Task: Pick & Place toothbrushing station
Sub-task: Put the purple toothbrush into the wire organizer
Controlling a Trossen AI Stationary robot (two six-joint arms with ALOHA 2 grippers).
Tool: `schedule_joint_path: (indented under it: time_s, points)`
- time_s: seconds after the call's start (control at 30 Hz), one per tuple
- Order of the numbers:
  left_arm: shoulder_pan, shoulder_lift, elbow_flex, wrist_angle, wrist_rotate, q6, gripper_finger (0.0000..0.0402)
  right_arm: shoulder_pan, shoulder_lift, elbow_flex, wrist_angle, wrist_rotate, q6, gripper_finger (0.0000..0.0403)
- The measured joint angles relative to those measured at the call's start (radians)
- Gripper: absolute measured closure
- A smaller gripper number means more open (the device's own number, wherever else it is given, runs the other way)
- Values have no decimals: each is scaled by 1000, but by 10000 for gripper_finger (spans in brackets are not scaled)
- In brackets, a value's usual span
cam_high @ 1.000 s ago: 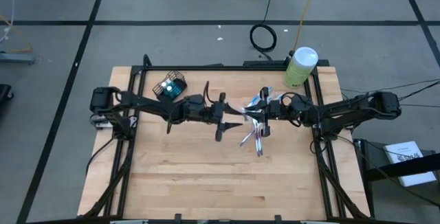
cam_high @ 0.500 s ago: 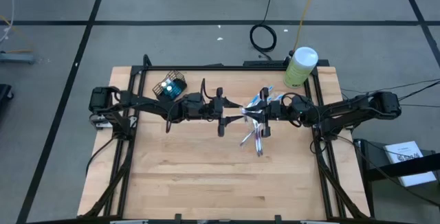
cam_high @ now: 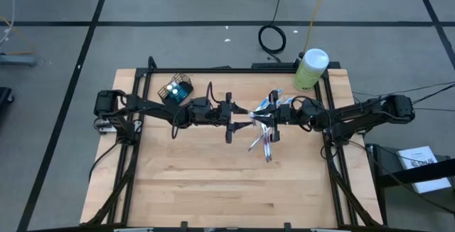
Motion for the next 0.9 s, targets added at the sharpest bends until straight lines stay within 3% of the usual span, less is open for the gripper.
schedule_joint_path:
  time_s: [0.63, 0.77, 0.9]
  points:
    - [11, 31, 37, 13, 5, -23, 216, 0, 0, 0, -1, 0, -3, 384]
    - [23, 31, 37, 7, 6, -34, 251, 0, 0, 0, 0, 2, -4, 384]
    - [31, 31, 37, 3, 16, -55, 315, -1, 0, 0, -3, 8, -2, 385]
